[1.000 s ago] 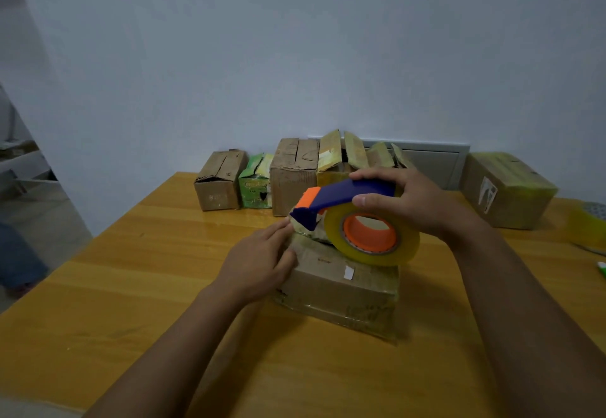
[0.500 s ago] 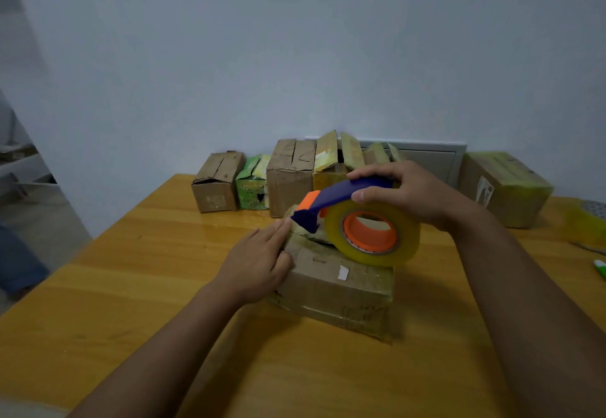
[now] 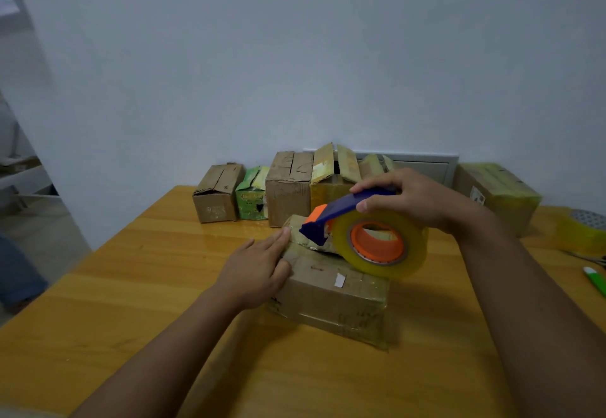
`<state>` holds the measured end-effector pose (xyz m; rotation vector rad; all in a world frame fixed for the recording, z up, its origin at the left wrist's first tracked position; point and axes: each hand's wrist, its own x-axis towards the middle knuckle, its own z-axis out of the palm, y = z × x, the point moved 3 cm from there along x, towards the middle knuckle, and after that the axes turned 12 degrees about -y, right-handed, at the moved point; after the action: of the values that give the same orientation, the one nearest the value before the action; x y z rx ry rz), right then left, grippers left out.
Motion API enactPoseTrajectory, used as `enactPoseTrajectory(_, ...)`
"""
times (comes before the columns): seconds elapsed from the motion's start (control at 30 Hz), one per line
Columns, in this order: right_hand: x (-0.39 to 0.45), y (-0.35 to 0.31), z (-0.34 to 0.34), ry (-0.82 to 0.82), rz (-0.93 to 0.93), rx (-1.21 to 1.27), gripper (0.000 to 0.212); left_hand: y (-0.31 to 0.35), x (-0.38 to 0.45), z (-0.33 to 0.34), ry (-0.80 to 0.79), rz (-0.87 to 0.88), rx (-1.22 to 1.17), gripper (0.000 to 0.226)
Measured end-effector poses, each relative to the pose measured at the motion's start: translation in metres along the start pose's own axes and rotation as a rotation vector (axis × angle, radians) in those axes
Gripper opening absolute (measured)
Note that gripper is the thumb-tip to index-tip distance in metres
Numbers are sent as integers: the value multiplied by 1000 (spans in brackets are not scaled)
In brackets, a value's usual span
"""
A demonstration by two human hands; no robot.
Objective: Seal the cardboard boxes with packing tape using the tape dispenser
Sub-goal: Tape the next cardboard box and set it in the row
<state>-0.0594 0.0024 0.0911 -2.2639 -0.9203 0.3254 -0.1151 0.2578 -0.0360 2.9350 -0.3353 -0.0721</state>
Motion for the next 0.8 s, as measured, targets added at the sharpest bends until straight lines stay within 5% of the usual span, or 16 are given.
enactPoseTrajectory(0.3,-15,-1,-6,17,-1,-12,30,3,-2,-4,-3,-11,-2,68)
enactPoseTrajectory(0.8,-29,10,0,149,-19,131,23,10,6,-9,-73,-20,66,79)
